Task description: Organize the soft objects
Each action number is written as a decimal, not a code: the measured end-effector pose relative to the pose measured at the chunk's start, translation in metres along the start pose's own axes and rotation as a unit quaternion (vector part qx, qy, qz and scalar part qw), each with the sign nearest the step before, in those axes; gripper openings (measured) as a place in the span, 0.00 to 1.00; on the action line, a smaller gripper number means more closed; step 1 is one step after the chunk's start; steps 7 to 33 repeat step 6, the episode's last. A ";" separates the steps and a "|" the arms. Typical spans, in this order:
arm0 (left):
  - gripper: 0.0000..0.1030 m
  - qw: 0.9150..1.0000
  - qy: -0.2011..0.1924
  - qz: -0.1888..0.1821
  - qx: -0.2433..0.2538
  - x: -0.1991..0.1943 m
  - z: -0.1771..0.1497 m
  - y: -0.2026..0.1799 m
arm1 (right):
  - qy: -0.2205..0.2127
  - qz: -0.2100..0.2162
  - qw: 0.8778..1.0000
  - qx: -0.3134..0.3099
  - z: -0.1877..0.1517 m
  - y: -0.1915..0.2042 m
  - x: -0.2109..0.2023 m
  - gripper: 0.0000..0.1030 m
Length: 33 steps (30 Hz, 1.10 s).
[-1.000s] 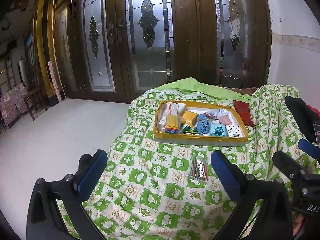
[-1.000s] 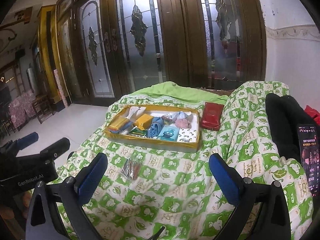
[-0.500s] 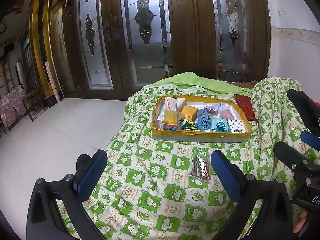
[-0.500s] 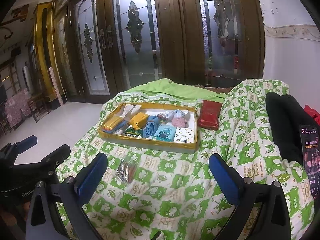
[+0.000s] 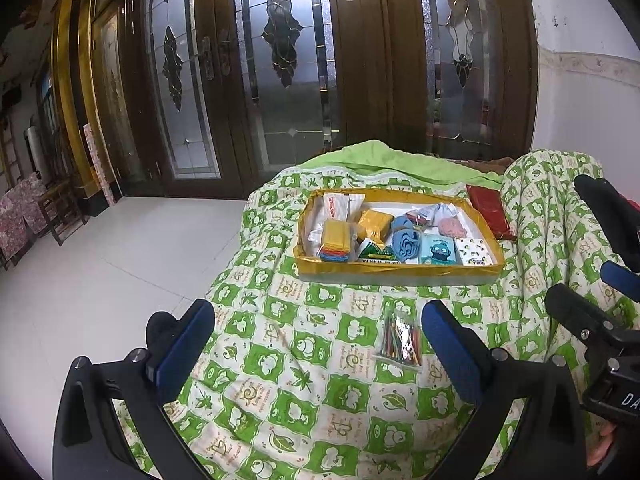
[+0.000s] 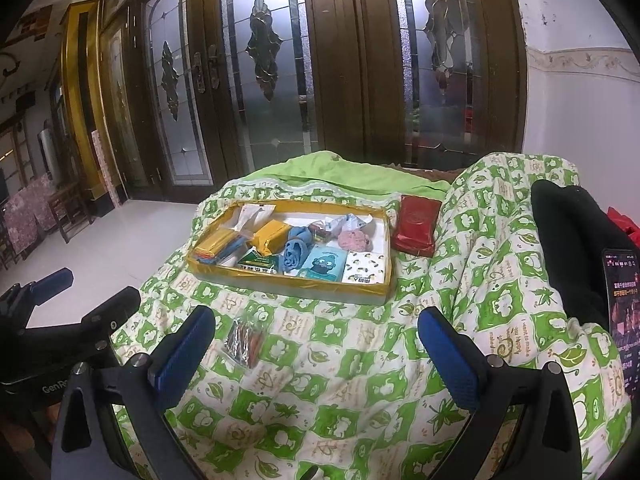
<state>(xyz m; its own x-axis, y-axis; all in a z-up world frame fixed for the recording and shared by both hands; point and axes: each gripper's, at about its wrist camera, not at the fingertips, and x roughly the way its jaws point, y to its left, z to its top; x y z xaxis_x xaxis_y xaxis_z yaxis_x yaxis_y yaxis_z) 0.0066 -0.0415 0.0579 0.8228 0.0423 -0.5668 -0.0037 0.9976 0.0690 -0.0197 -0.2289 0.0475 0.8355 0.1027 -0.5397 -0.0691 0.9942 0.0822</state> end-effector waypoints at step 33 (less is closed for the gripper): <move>1.00 1.000 -0.003 -0.003 -0.005 0.003 0.002 0.003 | 0.009 0.000 1.000 -0.007 -0.004 0.004 0.005 0.99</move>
